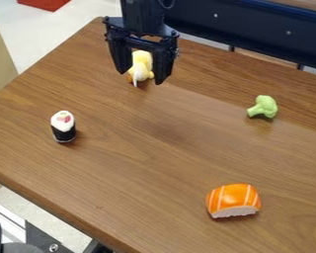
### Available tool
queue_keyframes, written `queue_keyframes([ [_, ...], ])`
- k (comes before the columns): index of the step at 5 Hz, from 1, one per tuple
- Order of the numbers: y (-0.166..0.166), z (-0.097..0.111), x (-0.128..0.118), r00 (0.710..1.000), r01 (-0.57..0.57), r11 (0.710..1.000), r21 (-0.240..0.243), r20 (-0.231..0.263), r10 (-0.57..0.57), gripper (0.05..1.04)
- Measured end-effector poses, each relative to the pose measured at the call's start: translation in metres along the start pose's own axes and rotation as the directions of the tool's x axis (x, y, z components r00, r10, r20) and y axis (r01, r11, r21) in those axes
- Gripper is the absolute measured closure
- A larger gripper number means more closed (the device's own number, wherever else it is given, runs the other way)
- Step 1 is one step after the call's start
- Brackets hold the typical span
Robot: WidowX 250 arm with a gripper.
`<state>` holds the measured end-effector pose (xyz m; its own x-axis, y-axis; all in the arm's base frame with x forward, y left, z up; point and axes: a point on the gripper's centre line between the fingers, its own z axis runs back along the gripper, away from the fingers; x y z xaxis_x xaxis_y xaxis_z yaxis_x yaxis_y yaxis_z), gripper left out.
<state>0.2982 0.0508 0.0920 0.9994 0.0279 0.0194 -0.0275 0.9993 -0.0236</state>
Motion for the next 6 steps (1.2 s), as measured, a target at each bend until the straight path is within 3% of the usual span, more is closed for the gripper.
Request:
queue_keyframes([
  [2,-0.018,-0.022,-0.010,0.999,0.008,1.000,0.006,-0.041,-0.008,0.087],
  [4,-0.068,-0.029,-0.024,0.989,0.143,0.990,0.013,-0.050,-0.142,0.087],
  [6,-0.109,-0.025,-0.040,0.932,0.350,0.934,-0.064,-0.076,-0.355,0.087],
])
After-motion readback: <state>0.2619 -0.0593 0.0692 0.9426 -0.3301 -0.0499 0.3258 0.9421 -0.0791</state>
